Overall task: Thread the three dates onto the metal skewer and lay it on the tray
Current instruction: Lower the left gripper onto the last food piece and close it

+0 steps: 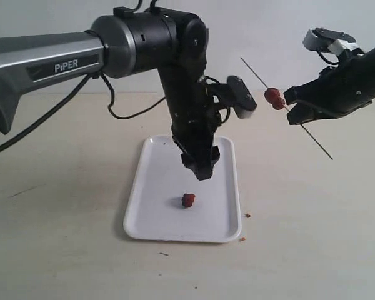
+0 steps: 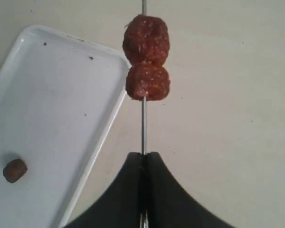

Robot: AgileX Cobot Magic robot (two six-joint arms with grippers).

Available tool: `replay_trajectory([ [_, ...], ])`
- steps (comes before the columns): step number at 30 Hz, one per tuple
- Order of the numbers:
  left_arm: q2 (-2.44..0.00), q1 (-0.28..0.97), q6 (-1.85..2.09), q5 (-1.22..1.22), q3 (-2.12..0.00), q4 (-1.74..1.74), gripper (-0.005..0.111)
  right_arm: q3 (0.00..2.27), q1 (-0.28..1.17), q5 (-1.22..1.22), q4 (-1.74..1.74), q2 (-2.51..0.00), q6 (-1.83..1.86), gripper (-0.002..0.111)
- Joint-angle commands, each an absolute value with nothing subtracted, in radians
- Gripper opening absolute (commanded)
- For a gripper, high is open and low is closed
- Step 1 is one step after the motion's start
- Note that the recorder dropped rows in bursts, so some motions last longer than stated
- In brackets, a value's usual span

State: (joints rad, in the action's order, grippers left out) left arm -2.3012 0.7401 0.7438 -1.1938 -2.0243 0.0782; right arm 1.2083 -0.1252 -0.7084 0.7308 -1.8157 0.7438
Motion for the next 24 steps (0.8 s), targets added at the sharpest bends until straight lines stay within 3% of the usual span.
replay_trajectory([
  [1, -2.295, 0.764, 0.953, -1.221, -1.983, 0.063, 0.049, 1.212, -0.127, -0.712, 0.742, -1.802, 0.78, 0.0],
  [7, -2.295, 0.764, 0.972, -1.221, -1.939, 0.057, 0.065, 1.212, -0.127, -0.716, 0.742, -1.802, 0.783, 0.0],
  [24, -2.299, 0.767, 1.04, -1.06, -1.823, 0.009, 0.063, 1.212, -0.127, -0.718, 0.748, -1.802, 0.783, 0.0],
])
